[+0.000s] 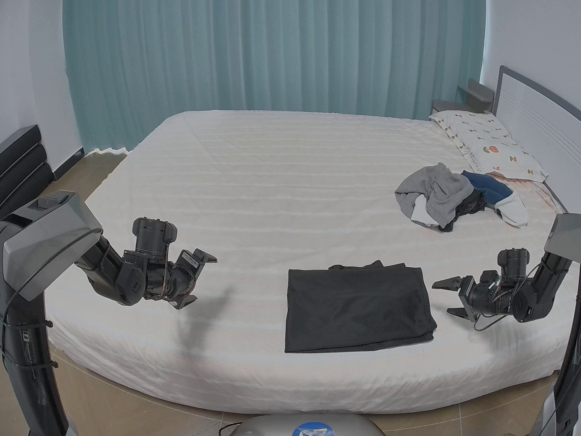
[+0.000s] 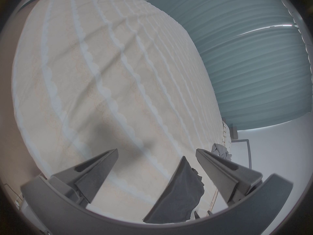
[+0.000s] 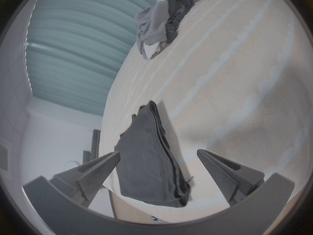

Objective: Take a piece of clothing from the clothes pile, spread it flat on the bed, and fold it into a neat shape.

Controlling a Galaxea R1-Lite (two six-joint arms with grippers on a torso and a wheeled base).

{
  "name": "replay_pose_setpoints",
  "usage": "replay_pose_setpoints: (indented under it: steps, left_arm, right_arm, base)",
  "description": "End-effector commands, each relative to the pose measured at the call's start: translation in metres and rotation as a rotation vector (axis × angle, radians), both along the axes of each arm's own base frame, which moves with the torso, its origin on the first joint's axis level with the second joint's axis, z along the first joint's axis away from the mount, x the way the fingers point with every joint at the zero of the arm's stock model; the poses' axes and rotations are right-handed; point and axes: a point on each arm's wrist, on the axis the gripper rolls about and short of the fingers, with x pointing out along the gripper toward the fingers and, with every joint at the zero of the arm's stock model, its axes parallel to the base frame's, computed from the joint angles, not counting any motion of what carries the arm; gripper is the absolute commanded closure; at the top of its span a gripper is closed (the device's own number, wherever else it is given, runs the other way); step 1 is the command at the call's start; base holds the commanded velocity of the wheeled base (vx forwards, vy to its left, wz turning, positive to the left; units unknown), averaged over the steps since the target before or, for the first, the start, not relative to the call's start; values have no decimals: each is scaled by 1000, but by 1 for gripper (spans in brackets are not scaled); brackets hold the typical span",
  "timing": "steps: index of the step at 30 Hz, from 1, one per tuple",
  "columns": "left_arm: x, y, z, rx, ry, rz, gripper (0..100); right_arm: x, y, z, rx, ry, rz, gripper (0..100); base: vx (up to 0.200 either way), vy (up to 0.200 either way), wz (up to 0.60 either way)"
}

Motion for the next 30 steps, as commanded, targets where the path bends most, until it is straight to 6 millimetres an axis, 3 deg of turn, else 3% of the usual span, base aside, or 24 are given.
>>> replay_pose_setpoints:
  steps: [1, 18, 26, 30]
  left_arm:
    - [-4, -12, 2, -3, -3, -31, 0]
    - [-2, -24, -1, 9, -13, -69, 0]
    - [3, -32, -7, 54, -23, -52, 0]
    - [1, -34, -21, 168, -32, -86, 0]
  right_arm:
    - [13, -2, 6, 31, -36, -26, 0]
    - [16, -1, 1, 32, -36, -34, 0]
    - [17, 0, 1, 31, -37, -32, 0]
    - [17, 0, 1, 30, -36, -32, 0]
  base:
    - [0, -200, 0]
    - [0, -200, 0]
    - [0, 0, 0]
    - [0, 0, 0]
